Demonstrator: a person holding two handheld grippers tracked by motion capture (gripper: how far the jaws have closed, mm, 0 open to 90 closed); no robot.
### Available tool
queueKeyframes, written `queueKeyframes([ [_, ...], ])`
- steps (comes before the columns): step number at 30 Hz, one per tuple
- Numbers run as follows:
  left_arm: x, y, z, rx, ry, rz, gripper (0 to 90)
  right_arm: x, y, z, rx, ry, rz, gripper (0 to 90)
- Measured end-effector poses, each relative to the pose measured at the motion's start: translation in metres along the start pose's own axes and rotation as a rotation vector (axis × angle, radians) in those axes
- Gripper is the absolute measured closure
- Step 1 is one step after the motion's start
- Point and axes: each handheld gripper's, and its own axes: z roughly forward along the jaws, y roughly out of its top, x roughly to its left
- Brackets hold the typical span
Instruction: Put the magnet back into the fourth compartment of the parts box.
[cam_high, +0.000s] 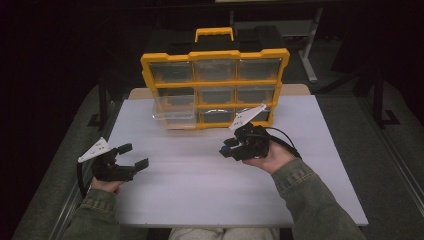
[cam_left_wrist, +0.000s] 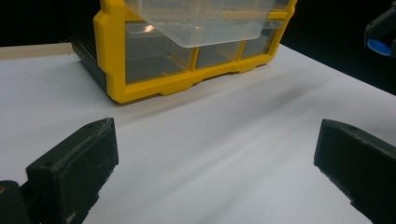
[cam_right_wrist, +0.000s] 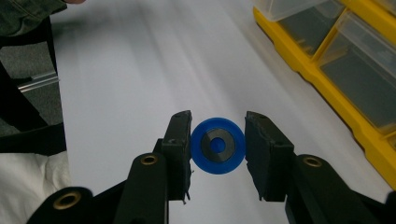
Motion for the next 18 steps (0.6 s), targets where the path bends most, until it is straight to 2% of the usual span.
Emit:
queueKeyframes([
  [18,0.001,0.0,0.0,-0.001,-0.003,0.0,0.0,-0.006,0.028,-0.005,0.002,-0.009,-0.032,60.6],
])
